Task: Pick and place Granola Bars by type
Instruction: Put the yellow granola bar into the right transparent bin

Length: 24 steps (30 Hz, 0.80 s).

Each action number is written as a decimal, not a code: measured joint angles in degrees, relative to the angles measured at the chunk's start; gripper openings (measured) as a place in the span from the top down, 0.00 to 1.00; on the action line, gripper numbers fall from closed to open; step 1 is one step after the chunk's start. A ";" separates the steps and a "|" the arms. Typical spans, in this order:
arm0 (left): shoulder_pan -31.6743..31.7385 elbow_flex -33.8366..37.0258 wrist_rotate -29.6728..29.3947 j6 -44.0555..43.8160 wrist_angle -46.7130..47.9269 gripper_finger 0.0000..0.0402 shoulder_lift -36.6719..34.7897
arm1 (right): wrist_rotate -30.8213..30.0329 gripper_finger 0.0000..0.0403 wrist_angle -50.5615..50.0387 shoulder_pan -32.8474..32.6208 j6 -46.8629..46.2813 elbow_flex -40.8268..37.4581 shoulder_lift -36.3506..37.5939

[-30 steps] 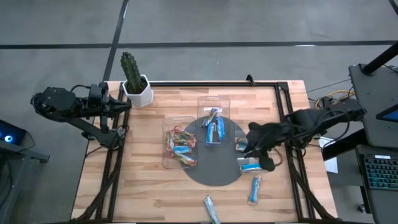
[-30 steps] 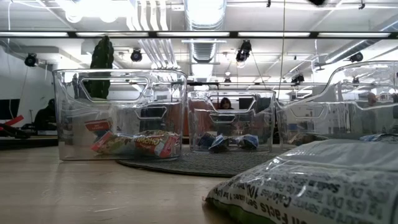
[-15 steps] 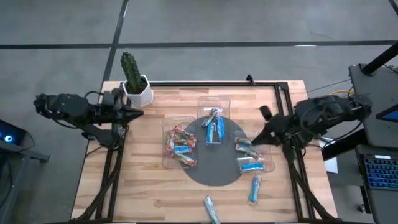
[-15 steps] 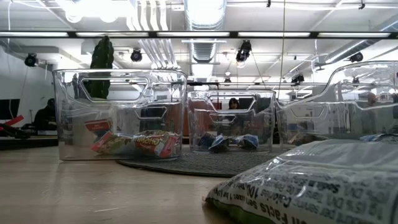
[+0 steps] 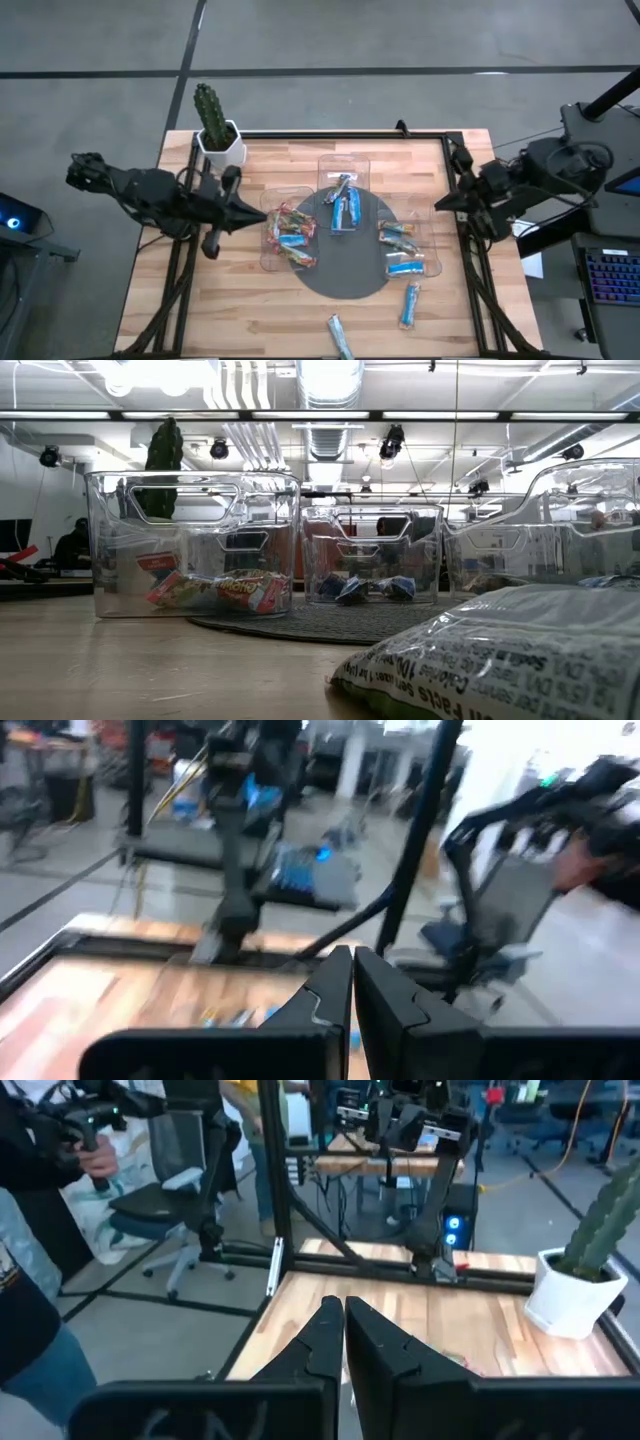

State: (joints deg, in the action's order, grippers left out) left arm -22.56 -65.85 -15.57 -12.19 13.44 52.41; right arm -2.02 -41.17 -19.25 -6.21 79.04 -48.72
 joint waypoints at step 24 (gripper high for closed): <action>-0.69 -26.08 13.91 0.44 13.25 1.00 20.84 | -1.18 0.98 0.13 0.02 -3.16 -9.00 9.59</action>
State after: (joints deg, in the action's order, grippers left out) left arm -23.24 -91.93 -1.66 -11.75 26.69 73.25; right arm -3.20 -41.04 -19.23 -9.38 70.04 -39.13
